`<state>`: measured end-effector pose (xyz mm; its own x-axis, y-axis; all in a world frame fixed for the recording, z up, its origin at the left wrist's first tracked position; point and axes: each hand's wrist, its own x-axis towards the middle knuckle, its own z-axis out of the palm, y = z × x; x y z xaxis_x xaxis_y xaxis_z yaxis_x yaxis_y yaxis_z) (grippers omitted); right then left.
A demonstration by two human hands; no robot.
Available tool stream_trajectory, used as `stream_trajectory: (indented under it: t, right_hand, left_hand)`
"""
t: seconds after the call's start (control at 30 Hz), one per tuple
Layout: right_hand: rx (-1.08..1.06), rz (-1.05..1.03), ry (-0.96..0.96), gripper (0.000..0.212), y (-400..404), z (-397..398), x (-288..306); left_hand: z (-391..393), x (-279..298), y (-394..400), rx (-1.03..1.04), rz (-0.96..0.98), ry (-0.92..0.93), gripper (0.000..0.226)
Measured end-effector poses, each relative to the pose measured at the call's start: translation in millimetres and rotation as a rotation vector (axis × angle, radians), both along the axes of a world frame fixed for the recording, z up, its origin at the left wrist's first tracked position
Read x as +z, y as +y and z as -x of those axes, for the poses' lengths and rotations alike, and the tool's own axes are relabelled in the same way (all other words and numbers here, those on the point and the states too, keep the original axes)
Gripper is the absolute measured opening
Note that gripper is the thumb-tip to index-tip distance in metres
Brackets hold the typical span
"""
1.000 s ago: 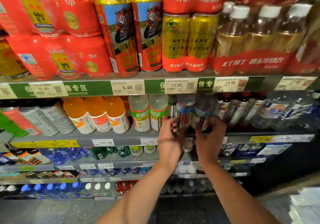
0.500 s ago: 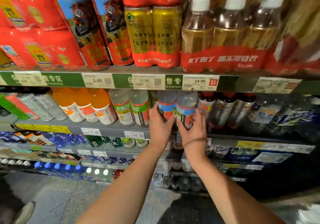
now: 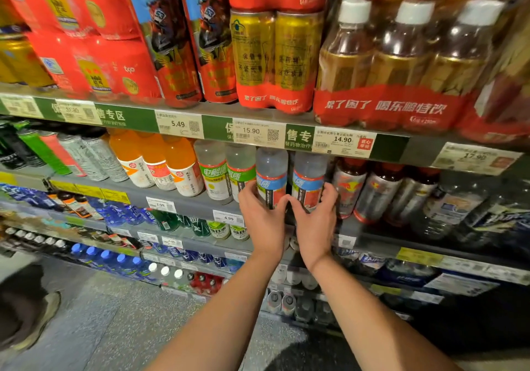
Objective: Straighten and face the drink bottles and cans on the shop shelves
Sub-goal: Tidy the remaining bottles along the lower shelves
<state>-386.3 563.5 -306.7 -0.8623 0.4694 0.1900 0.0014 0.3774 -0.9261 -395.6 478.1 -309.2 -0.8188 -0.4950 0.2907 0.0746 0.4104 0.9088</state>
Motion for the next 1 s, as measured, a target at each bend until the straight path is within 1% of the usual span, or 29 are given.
stream_trajectory:
  t: [0.13, 0.2, 0.37, 0.47, 0.53, 0.6, 0.63, 0.7, 0.73, 0.83, 0.9, 1.0]
  right_hand:
    - [-0.037, -0.101, -0.039, 0.062, 6.0, 8.8, -6.4]
    - [-0.046, -0.110, -0.044, 0.060, 6.0, 11.7, -9.7]
    - [-0.008, -0.062, -0.042, 0.072, -1.4, 15.7, -15.2]
    - [0.036, -0.055, -0.055, 0.077, -4.6, 16.9, -9.6]
    - [0.021, -0.074, -0.047, 0.070, -4.8, 19.9, -4.5]
    - [-0.020, -0.171, -0.046, 0.061, -5.3, 20.5, -3.9]
    - [-0.035, -0.209, -0.067, 0.062, -6.3, 19.0, -4.1]
    - [-0.047, -0.179, -0.110, 0.063, -12.5, 12.3, -4.5]
    - [-0.057, -0.177, -0.107, 0.063, -15.7, 8.6, -6.2]
    - [-0.101, -0.286, -0.044, 0.071, -19.7, 4.2, -11.0]
    - [-0.082, -0.277, -0.025, 0.069, -19.8, 1.5, -8.8]
    - [-0.052, -0.215, -0.005, 0.065, -16.2, -9.3, -9.0]
  left_hand:
    - [-0.9, -6.5, -9.8, -0.034, 0.028, 0.028, 0.064]
    - [0.9, -8.4, -14.0, -0.042, 0.034, 0.032, 0.061]
    - [4.0, -14.3, -22.8, -0.110, -0.005, 0.012, 0.056]
    - [5.6, -15.8, -29.4, -0.154, -0.067, -0.056, 0.050]
    - [8.9, -16.8, -35.2, -0.192, -0.084, -0.113, 0.047]
    - [12.8, -17.9, -40.7, -0.232, -0.072, -0.137, 0.044]
    - [14.9, -17.7, -42.7, -0.248, -0.073, -0.144, 0.043]
    - [18.9, -19.3, -45.4, -0.279, -0.090, -0.159, 0.041]
    - [20.8, -20.7, -46.7, -0.291, -0.098, -0.171, 0.040]
    - [23.8, -22.4, -51.7, -0.323, -0.085, -0.201, 0.039]
    - [22.2, -22.2, -54.8, -0.336, -0.060, -0.191, 0.037]
    - [9.0, -14.4, -49.9, -0.314, -0.104, -0.149, 0.036]
